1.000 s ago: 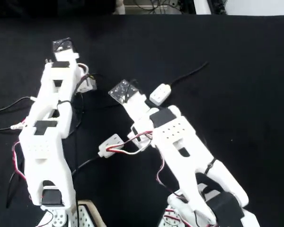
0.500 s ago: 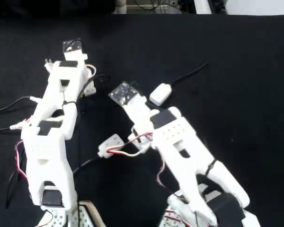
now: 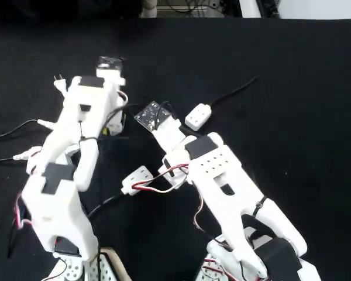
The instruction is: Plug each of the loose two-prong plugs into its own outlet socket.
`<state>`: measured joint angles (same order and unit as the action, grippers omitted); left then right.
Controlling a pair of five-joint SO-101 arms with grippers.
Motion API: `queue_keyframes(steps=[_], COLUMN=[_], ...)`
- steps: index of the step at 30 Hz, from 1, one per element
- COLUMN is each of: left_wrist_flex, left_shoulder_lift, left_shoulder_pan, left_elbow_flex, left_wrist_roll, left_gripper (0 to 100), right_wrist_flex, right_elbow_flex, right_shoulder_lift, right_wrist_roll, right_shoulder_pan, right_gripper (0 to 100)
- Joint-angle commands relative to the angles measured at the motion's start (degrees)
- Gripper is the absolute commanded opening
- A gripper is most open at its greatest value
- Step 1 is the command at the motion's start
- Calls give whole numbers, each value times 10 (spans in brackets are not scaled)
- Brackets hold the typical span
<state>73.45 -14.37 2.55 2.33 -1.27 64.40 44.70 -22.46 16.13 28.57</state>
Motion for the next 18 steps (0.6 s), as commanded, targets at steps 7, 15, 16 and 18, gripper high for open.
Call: queue_keyframes(steps=[7,15,16,18], left_wrist_flex=[-19,-72,-72,-73], left_shoulder_lift=[324,506,522,555], left_shoulder_pan=[48,125,133,148], left_elbow_flex=[221,371,376,387], left_wrist_roll=[-115,-145,-140,-94], left_gripper=[29,28,28,28], right_wrist_flex=[115,194,197,199], right_elbow_flex=[-51,-61,-52,-29], right_shoulder_lift=[-26,-131,-152,-196], right_wrist_roll=[65,127,134,149], right_shoulder_pan=[-39,-221,-237,-269], right_gripper=[15,15,15,15])
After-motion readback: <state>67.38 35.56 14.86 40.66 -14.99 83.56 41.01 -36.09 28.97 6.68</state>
